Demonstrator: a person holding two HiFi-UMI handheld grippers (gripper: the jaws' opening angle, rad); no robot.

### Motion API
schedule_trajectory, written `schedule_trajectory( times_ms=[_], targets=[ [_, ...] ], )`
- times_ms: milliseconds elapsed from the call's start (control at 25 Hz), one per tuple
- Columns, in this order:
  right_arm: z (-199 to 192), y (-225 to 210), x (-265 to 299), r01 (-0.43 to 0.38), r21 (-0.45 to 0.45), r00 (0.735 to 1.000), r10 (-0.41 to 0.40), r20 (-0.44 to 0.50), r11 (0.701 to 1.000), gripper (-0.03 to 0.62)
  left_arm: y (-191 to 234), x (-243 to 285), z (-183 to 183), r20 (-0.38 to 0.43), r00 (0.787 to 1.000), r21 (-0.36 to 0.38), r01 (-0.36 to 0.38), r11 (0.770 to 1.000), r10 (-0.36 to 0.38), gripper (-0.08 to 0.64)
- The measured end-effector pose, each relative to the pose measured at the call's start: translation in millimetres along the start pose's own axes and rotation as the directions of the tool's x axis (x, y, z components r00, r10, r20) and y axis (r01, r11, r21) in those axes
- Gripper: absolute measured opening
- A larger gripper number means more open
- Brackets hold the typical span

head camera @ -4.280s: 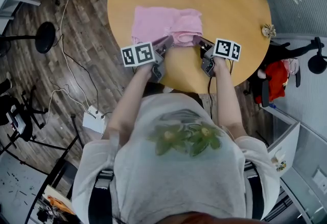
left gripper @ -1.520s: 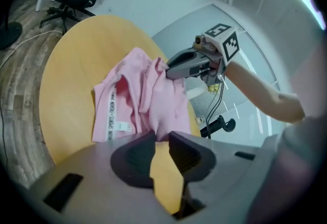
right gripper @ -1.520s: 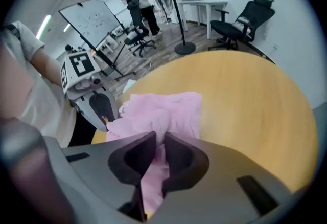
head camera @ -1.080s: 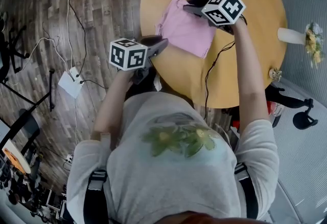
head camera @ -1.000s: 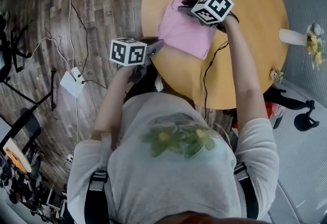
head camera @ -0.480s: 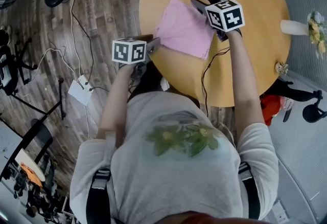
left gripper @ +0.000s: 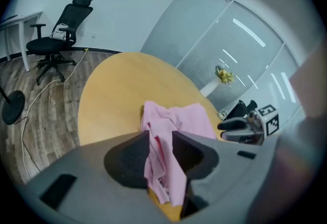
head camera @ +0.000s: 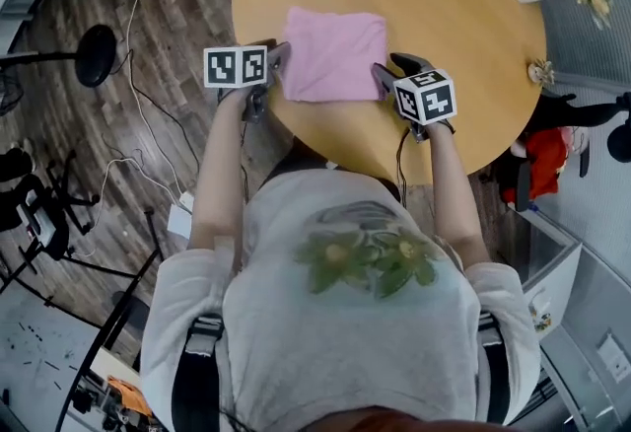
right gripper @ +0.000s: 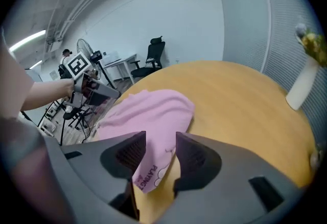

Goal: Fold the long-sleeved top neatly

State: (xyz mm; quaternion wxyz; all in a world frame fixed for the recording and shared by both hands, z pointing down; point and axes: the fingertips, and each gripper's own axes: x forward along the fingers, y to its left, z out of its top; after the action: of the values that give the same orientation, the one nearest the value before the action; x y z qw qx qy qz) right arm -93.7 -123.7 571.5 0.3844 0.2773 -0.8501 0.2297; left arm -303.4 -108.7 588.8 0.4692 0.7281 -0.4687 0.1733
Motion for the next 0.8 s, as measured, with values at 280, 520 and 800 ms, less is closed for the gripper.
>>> schedule_trajectory(
  times_ms=[280, 520, 800],
  targets=[
    [-41.6, 5.1, 9.2, 0.107, 0.109, 0.992, -0.098, -0.085, 0.988, 0.192, 10.2, 38.6, -2.7, -0.102, 0.994, -0.041, 0.03, 0.999, -0.034, 0.126],
    [-50.4, 2.0, 11.8, 0.143, 0.203, 0.989, -0.132, -0.067, 0.969, 0.173, 16.1, 32.8, 36.9, 0.011, 1.0, 0.052, -0.012, 0.999, 0.011, 0.012],
    [-59.1, 0.6, 12.1, 0.151, 0.289, 0.989, -0.146, -0.04, 0.945, 0.173, 36.6, 44.5, 43.6, -0.041, 0.996, 0.096, -0.08, 0.992, 0.085, 0.014]
  ],
)
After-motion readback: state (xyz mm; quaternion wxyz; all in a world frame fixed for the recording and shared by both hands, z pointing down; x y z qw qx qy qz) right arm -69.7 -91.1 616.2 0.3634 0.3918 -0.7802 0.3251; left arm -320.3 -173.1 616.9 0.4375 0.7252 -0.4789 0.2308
